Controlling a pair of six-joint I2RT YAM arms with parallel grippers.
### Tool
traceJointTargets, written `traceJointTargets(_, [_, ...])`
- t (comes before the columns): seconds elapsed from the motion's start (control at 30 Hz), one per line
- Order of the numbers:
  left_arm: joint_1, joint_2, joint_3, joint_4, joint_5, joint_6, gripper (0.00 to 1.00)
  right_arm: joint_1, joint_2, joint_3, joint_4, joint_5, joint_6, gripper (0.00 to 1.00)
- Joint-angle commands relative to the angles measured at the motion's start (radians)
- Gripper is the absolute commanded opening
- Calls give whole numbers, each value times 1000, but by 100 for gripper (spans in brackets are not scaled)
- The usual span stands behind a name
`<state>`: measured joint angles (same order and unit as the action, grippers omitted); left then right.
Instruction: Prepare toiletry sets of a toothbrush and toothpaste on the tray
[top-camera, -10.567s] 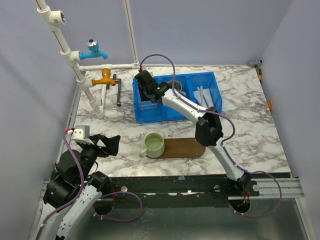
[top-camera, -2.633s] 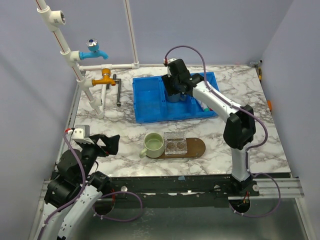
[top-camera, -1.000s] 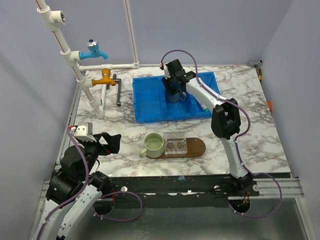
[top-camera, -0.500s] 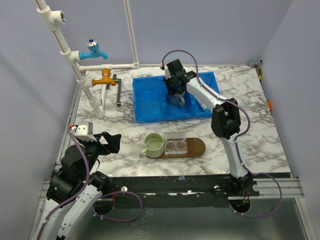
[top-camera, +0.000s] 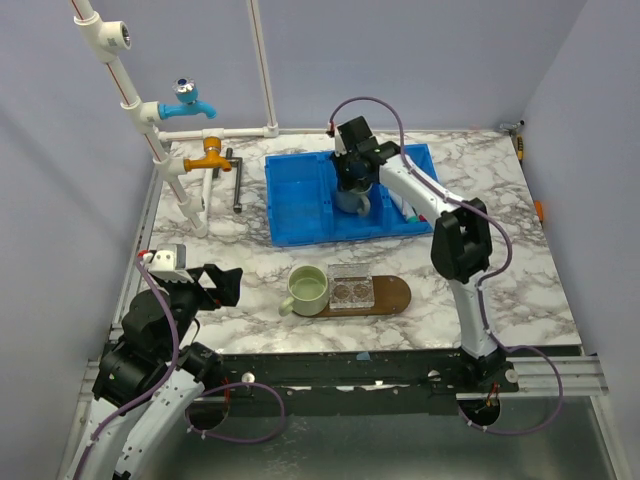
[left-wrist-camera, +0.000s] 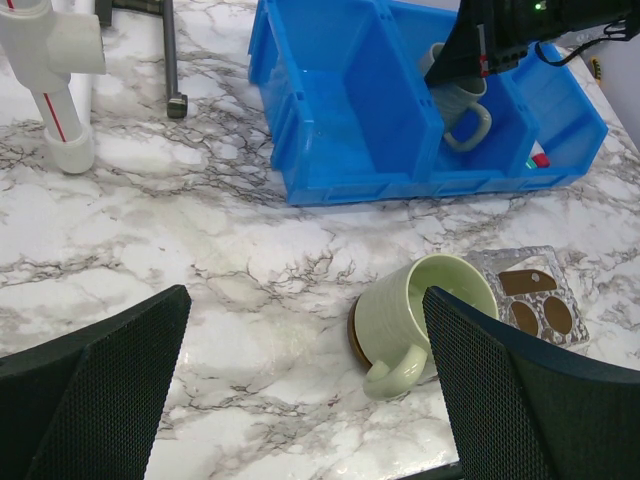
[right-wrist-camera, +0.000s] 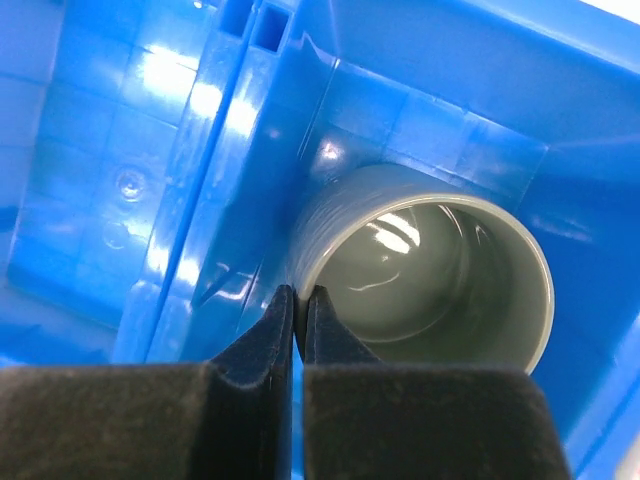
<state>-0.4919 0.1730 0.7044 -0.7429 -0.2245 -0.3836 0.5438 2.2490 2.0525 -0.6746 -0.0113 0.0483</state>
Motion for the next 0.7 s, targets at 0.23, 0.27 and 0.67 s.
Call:
traceJointTargets(0.23, [6, -11, -7, 5, 7, 3, 99, -1, -254, -58, 77, 63, 6, 0])
traceJointTargets(0.27, [6, -12, -8, 5, 7, 3, 99, 1, -269, -65, 75, 63, 5, 0])
traceJointTargets(0.67, [6, -17, -8, 7, 16, 4, 99, 44, -592, -334, 77, 119, -38, 0])
